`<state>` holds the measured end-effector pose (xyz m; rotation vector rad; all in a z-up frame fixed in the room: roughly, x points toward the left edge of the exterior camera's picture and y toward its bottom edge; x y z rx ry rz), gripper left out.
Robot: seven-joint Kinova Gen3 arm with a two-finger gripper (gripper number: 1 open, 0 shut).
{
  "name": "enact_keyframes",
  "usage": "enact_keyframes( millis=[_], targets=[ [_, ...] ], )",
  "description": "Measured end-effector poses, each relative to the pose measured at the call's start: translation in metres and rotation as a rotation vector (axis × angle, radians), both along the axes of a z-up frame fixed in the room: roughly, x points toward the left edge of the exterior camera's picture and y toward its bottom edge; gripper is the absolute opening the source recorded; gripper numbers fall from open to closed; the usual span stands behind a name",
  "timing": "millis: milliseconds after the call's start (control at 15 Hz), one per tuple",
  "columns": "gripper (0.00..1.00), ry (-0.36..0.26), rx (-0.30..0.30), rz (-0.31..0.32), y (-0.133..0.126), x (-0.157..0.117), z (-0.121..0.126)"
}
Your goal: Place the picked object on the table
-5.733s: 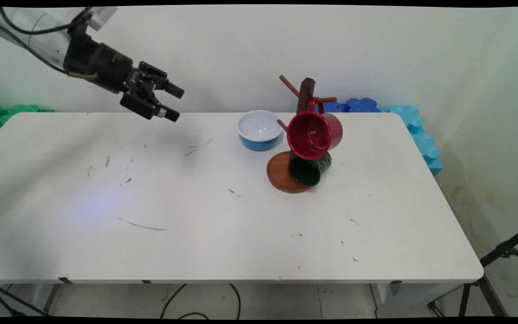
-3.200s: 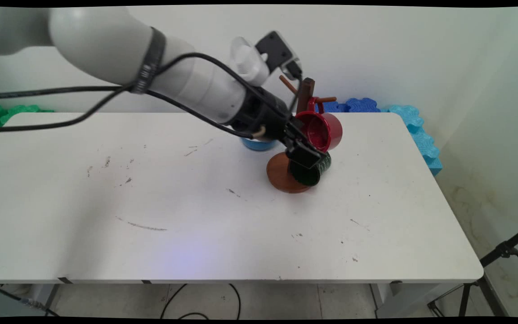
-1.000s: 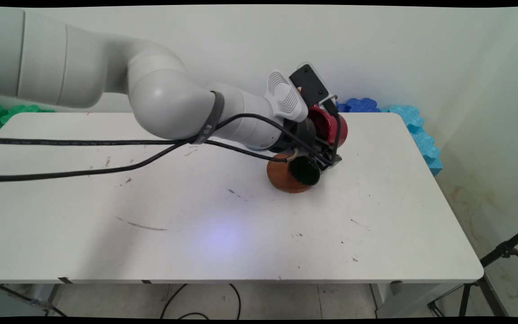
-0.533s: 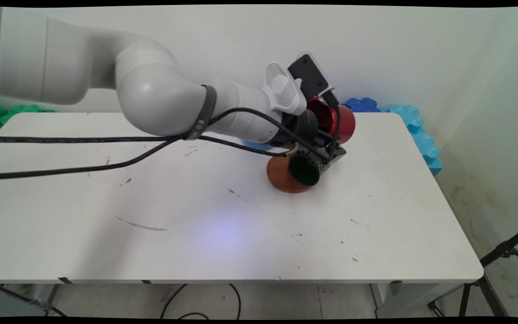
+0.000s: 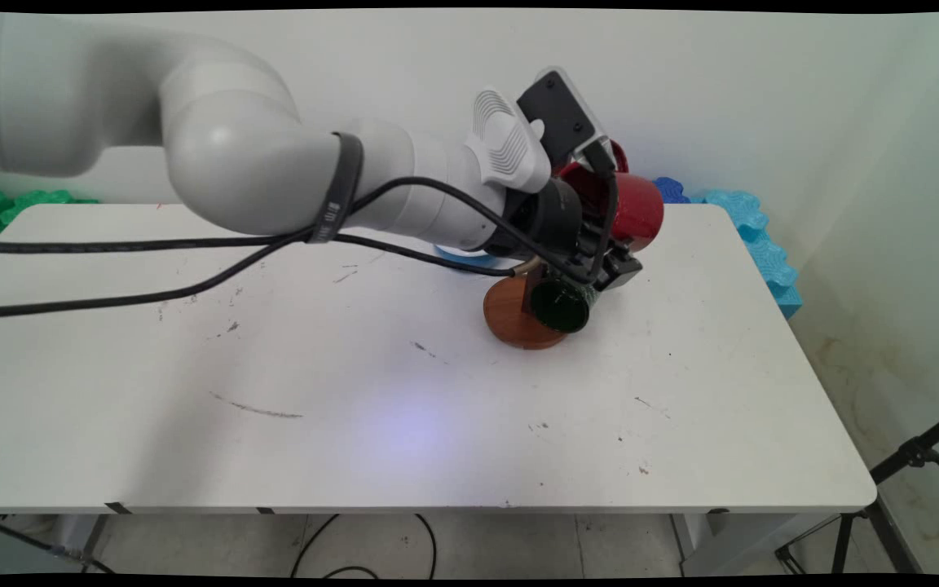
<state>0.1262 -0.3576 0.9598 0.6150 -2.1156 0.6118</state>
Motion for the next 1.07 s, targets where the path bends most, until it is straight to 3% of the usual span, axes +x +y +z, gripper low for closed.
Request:
enact_keyframes(
  millis=[600, 1067],
  targets=[
    [0.0, 0.031, 0.009, -0.062, 0.029, 0.013, 0.03],
    [0.0, -0.026, 0.049, -0.121, 0.046, 0.058, 0.065]
  ],
)
